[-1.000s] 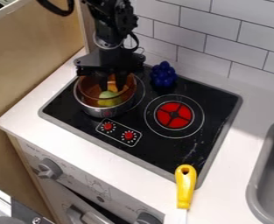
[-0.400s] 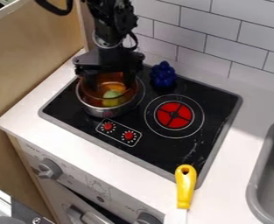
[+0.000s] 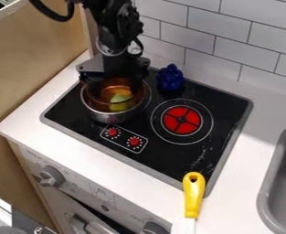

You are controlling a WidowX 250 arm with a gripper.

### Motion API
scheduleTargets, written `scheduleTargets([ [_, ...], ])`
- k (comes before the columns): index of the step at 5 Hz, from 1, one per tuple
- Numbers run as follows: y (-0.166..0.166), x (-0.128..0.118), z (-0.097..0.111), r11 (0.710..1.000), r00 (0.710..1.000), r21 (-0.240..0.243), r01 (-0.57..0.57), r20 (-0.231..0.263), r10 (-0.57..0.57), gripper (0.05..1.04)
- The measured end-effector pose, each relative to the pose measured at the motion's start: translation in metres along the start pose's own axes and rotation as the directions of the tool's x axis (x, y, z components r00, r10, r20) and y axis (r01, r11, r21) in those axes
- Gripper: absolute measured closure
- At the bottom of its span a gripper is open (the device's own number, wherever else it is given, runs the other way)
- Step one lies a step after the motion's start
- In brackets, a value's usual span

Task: Picked the green item out of the pot and put it on the right burner

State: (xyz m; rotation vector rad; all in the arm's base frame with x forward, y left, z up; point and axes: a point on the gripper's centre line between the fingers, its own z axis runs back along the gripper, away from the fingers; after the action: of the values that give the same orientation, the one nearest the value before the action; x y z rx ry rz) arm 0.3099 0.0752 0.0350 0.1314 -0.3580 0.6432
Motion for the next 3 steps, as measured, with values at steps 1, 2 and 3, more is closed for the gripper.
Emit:
scheduleTargets([
  [1,0.0001,-0.0018,-0.0065,1.0,1.0,-0.001,-0.014,-0.009,0.014,0.089],
  [2,-0.0007,-0.0034,-0.0076,1.0,1.0,-0.013,-0.028,-0.008,0.028,0.121],
  [3,-0.0007,-0.0074,-0.0087,0.999,0.999,-0.017,-0.032,-0.027,0.031,0.391],
])
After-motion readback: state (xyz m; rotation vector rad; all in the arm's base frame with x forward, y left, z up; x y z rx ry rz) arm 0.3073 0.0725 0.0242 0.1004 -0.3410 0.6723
